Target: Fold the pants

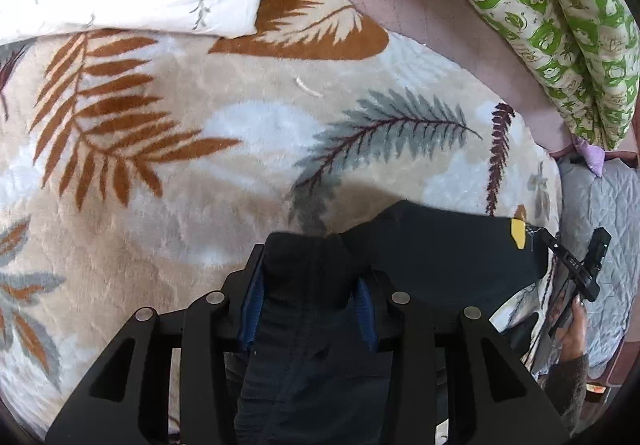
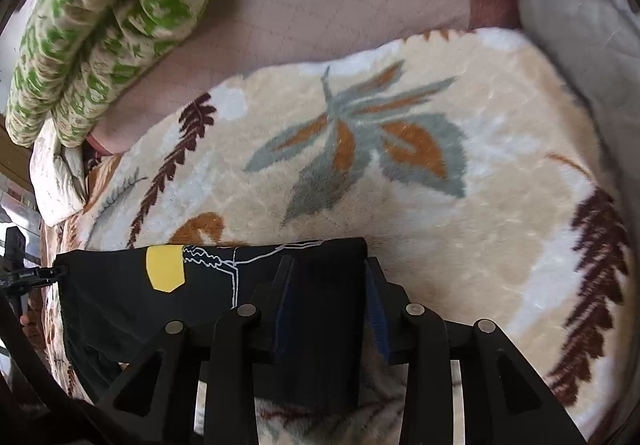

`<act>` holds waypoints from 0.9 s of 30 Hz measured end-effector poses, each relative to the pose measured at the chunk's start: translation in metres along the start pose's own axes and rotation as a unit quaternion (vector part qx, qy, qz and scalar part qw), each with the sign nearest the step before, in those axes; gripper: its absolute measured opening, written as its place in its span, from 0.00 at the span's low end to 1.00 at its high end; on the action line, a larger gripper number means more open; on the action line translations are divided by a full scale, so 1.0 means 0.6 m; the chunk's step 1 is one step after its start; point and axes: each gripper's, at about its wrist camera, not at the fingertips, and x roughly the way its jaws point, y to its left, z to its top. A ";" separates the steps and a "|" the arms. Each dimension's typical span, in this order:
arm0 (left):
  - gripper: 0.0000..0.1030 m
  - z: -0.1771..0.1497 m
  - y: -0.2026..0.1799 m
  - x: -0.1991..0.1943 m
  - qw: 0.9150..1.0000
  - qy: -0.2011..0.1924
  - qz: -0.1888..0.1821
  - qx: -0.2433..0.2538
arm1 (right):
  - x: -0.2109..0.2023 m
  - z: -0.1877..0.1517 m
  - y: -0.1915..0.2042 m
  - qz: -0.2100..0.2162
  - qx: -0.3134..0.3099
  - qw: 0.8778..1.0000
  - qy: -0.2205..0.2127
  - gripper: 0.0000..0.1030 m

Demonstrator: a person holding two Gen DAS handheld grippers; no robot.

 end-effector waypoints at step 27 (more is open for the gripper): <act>0.32 -0.106 -0.049 -0.109 0.986 -0.129 0.085 0.067 | -0.136 -0.071 0.068 -0.013 -0.092 0.993 -0.071 0.08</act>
